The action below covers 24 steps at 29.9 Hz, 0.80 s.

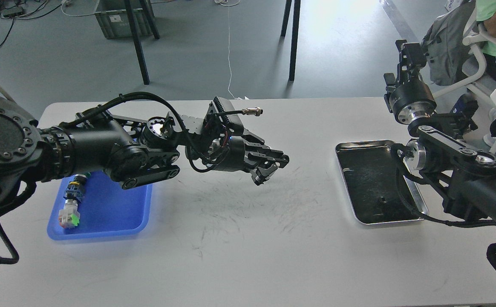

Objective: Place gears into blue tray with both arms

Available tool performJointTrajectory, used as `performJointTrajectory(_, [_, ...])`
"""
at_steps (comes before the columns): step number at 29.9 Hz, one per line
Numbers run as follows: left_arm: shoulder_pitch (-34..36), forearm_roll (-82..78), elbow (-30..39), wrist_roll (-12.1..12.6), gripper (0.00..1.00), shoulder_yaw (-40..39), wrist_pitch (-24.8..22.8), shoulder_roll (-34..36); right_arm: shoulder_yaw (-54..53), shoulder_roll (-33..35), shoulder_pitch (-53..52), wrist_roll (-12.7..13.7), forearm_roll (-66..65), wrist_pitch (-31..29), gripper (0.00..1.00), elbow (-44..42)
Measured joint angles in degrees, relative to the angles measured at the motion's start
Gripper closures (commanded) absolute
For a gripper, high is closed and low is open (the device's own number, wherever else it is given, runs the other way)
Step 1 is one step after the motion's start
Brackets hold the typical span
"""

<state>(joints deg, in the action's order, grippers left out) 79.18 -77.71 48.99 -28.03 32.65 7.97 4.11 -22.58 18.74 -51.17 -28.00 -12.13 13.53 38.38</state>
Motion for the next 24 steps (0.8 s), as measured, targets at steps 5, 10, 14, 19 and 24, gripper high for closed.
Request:
performJointTrajectory(5, [-0.1,0.9,-3.4,0.0,0.87,0.1,-0.1,-3.0,0.0,0.3,-0.2,0.0,0.0,0.0,0.03,0.0])
performJointTrajectory(10, [-1.0,2.8,-6.5,0.0,0.87,-0.1,-0.2,-4.0,0.1,1.2,0.0,0.0,-0.1,0.0,0.03,0.0])
performJointTrajectory(14, [-1.3,4.2,-9.4,0.0,0.87,-0.1,-0.9,-4.1,0.2,1.3,0.0,0.0,-0.1,0.0,0.03,0.2])
performJointTrajectory(19, [-1.8,4.4,-10.4,0.0,0.87,0.5,-1.8,-4.1,0.2,1.7,-0.2,0.0,-0.1,0.0,0.03,0.3])
performJointTrajectory(24, [-1.9,4.1,-9.7,0.0,0.87,4.6,-2.2,-2.2,0.2,2.1,-0.1,0.0,-0.1,-0.1,0.03,0.3])
